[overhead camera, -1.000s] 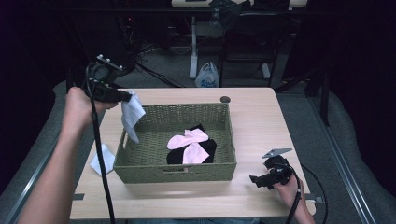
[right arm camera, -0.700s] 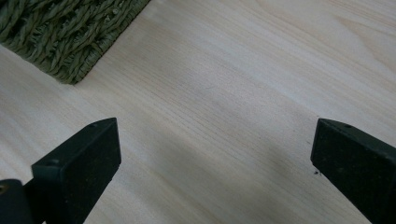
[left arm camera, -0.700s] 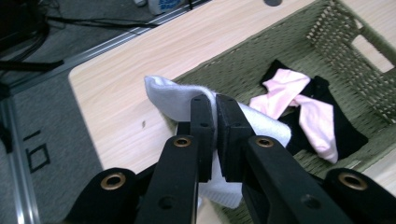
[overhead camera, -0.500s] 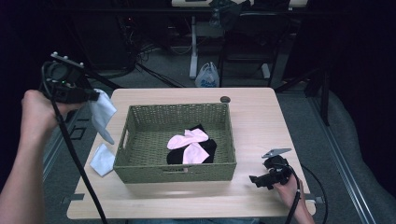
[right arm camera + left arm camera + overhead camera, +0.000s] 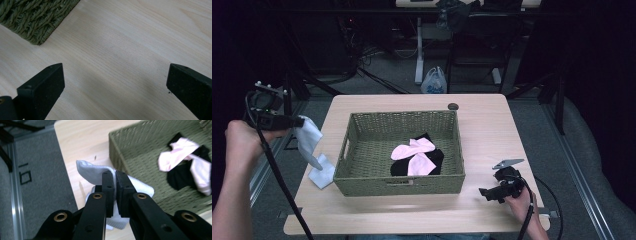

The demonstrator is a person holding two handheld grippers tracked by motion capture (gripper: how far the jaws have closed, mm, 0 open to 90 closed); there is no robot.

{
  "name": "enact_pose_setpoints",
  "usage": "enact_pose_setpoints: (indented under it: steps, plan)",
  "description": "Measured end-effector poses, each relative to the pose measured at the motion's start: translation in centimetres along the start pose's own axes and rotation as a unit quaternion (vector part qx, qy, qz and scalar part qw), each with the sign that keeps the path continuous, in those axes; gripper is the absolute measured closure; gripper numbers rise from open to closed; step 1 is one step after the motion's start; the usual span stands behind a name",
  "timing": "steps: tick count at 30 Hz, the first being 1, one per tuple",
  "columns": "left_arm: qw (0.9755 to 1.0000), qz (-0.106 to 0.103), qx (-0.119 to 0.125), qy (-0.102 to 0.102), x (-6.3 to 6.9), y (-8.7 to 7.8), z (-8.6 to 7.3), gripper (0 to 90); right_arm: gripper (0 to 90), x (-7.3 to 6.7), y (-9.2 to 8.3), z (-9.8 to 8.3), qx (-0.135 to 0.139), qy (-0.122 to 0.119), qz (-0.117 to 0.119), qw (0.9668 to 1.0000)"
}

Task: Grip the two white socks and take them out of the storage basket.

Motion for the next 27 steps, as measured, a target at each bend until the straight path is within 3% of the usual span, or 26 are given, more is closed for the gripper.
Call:
enact_pose_setpoints:
  steps: [15,23,27]
  plan:
    - [0.9976,-0.013,-0.047,-0.049,-1.3,6.4,-7.4,86.1,1.3,0.3,-0.1,-0.1,-0.008,-0.01,-0.009,0.9999]
    - [0.995,-0.014,-0.073,-0.067,-1.2,9.5,-10.6,86.1,1.3,0.1,-0.1,-0.1,-0.004,-0.003,-0.002,1.0]
    - [0.993,-0.027,-0.082,-0.081,-1.1,11.0,-12.0,85.8,1.3,0.1,-0.1,-0.1,-0.003,-0.003,-0.002,1.0]
Point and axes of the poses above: each handheld gripper's, and its own axes: y roughly forward along the jaws, z roughly out of its top, x roughly to its right, the point moved 9 cm from there along y, roughly forward along the jaws, and after that the axes turned 14 degrees about x, right-handed, at the moved point
